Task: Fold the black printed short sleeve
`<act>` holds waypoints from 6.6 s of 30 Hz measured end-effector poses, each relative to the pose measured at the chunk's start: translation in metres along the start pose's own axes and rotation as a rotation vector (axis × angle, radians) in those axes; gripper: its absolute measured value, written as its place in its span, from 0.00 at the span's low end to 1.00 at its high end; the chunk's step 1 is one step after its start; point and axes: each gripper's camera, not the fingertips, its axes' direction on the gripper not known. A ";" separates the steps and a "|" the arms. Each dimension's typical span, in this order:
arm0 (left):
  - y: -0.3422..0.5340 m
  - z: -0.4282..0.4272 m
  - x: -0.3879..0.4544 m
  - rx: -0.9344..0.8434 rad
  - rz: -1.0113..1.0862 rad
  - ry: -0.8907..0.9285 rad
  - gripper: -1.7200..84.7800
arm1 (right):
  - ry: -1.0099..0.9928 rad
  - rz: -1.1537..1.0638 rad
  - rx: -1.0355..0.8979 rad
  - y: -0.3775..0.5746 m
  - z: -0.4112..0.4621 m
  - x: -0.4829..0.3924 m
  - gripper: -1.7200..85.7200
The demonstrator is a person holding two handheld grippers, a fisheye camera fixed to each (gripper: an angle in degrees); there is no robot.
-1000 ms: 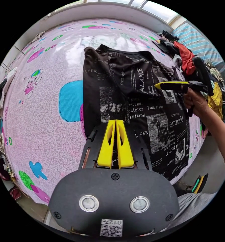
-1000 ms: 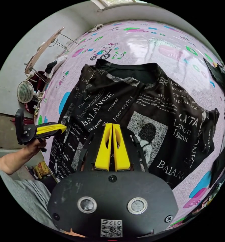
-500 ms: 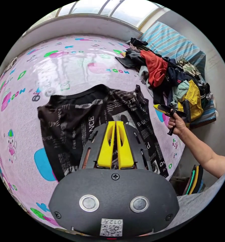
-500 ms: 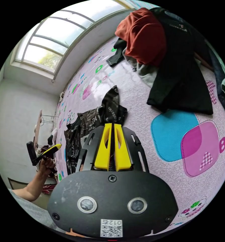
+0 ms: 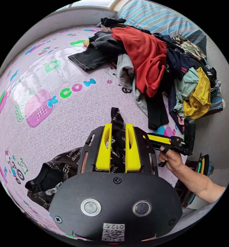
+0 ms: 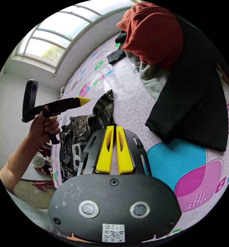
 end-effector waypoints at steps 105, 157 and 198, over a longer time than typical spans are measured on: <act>0.362 0.034 -0.205 0.094 -0.626 0.409 0.03 | 0.265 -0.192 -0.283 0.740 0.040 0.274 0.03; 0.598 0.119 -0.143 -0.004 -0.458 0.018 0.05 | -0.049 -0.628 -0.540 0.717 -0.070 0.301 0.05; 0.650 0.246 -0.147 -0.099 -0.379 0.072 0.03 | -0.103 -0.278 -0.549 0.303 0.246 0.131 0.03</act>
